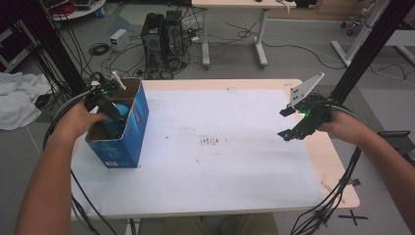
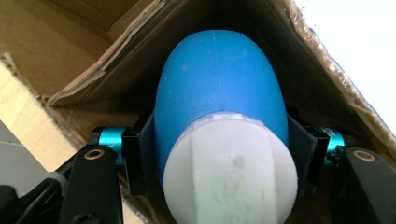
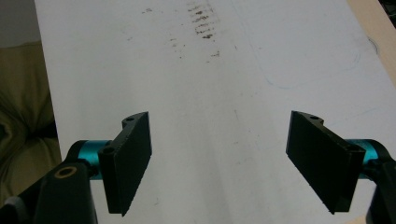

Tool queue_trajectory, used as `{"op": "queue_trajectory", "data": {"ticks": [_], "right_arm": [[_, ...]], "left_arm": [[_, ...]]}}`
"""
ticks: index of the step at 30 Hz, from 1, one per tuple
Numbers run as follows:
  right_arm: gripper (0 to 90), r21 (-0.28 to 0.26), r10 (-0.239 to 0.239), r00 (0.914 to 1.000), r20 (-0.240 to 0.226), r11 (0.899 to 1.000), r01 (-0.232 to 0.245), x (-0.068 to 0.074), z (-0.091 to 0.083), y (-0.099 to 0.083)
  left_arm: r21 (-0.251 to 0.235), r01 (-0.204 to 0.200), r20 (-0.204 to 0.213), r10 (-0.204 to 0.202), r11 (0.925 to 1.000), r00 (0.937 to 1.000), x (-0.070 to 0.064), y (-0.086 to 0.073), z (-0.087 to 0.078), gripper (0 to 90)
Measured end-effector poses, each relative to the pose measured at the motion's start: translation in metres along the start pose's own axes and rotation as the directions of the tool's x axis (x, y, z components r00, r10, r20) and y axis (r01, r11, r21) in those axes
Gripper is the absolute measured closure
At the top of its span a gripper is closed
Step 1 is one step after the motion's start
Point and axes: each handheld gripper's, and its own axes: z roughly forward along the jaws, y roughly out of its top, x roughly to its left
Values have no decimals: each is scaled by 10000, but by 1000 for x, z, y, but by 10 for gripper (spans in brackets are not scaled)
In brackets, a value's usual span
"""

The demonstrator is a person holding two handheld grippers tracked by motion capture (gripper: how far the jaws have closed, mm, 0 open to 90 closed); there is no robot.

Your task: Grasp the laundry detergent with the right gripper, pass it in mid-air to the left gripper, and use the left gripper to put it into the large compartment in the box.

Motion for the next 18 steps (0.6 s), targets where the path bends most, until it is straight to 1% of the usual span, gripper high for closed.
{"op": "queue_trajectory", "data": {"ticks": [2,5,6,8,9,11,12,13,14,15,16,17,18], "right_arm": [[217,-2,15,10000,-1,10000,-15,0,0,0],[217,-39,25,10000,37,10000,-25,1,1,0],[217,-16,26,10000,19,10000,-26,1,0,0],[217,1,20,10000,22,10000,-20,1,0,0],[217,-1,22,10000,29,10000,-22,1,1,0],[217,5,38,10000,38,10000,-38,1,1,0],[217,-5,6,10000,17,10000,-6,1,1,0],[217,-20,-16,10000,12,10000,16,2,1,0],[217,-11,3,10000,7,10000,-3,2,1,0],[217,-31,-40,10000,9,10000,40,2,1,1],[217,-38,-72,10000,15,10000,72,1,1,0],[217,-40,-44,10000,11,10000,44,2,1,1],[217,-30,-63,10000,9,10000,63,2,1,1]], "left_arm": [[150,-191,-22,191,9997,9998,1,1,-1,377],[178,-220,-2,221,9996,9998,1,1,0,377],[94,-173,13,173,9998,9998,0,1,1,377],[180,-135,64,134,9997,9999,1,1,1,377],[134,-98,65,97,9999,9999,1,1,1,376],[156,-139,33,138,9998,9999,2,0,1,376],[41,69,75,-69,10000,9999,2,-1,2,376],[180,-65,56,64,9998,10000,3,-1,1,375],[215,-94,52,93,9997,9999,4,-1,1,375],[98,71,83,-72,9999,9999,3,-2,1,375],[75,114,106,-115,9999,9999,3,-2,1,374],[209,-25,122,22,9998,9999,5,-2,0,373],[79,83,148,-85,9999,9999,4,-3,1,372]]}}
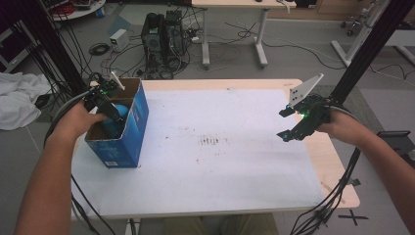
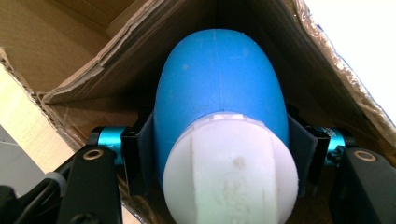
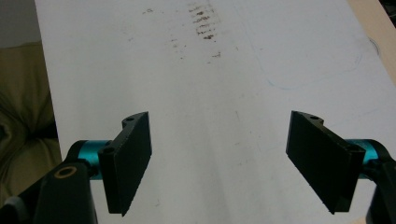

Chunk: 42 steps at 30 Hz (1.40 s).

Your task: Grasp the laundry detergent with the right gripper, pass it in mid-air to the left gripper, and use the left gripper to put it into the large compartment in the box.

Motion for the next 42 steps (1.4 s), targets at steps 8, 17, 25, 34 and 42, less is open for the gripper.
{"op": "queue_trajectory", "data": {"ticks": [8,17,25,34,42], "right_arm": [[217,-18,-83,10000,6,10000,83,1,0,1],[217,60,47,10000,10,10000,-47,2,1,0],[217,70,21,10000,-1,10000,-21,2,0,0],[217,-39,-86,10000,-14,10000,86,2,1,2],[217,-35,-118,9999,-22,9999,118,5,0,3]], "left_arm": [[-50,-19,79,19,10000,10000,-1,-1,0,349],[-17,-62,137,63,10000,9999,0,-1,0,319],[-214,-52,61,53,9998,10000,0,-2,-7,319],[-448,49,-31,-50,9990,10000,3,-9,-23,319],[-647,280,-178,-292,9975,9994,1,-12,-34,319]]}}
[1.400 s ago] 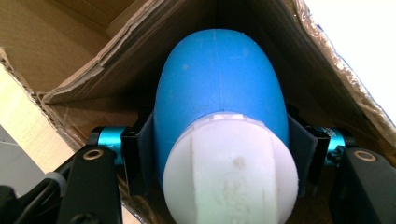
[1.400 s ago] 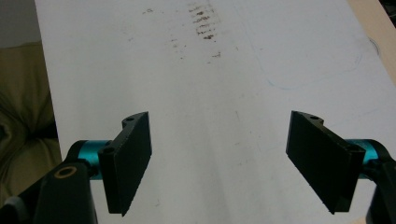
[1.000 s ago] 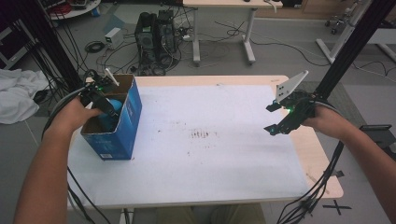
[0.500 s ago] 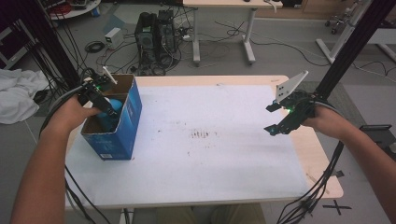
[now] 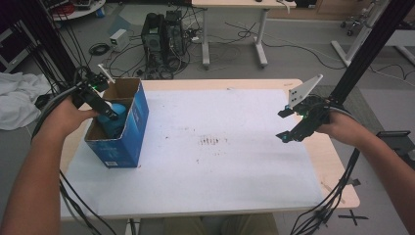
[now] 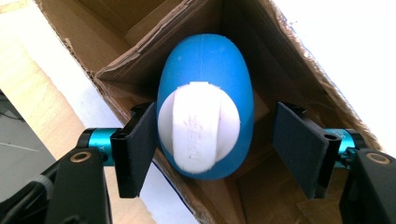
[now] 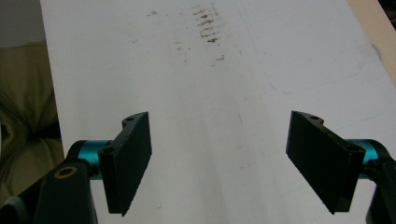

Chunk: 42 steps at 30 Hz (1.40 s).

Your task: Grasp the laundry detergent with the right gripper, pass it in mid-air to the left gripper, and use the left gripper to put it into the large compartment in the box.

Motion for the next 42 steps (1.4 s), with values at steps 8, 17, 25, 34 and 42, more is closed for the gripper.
{"op": "queue_trajectory", "data": {"ticks": [8,17,25,34,42], "right_arm": [[217,-78,26,10000,50,10000,-25,3,-4,-1],[217,-160,-8,10000,92,9999,9,5,-8,-1],[217,-203,-63,9999,116,9998,65,8,-9,-1],[217,-257,-143,9998,153,9996,147,11,-11,-1],[216,-266,-60,9998,207,9996,66,14,-13,-2]], "left_arm": [[-251,98,-266,-105,9996,9996,-2,-2,-20,319],[-417,59,-408,-76,9991,9991,-13,-3,-48,254],[-655,-412,-360,389,9970,9986,-31,1,-63,254],[-647,-1016,-144,1009,9927,9948,-51,6,-69,254],[-917,-1001,84,1013,9907,9948,-65,13,-65,254]]}}
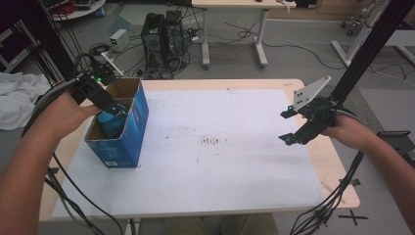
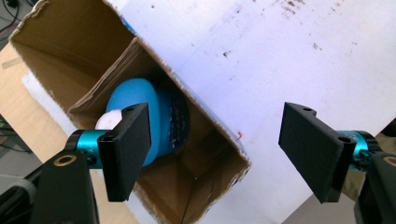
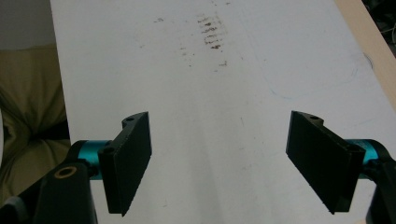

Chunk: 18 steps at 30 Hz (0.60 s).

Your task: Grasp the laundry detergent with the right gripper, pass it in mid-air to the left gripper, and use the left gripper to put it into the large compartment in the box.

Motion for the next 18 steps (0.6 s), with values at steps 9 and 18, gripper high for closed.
{"op": "queue_trajectory", "data": {"ticks": [9,18], "right_arm": [[217,57,4,10000,-11,10000,-4,0,1,0],[217,53,-82,10000,-24,10000,82,0,2,0]], "left_arm": [[-217,-1008,269,1013,9947,9945,-18,14,5,254],[-143,-1197,294,1201,9927,9923,-29,23,17,174]]}}
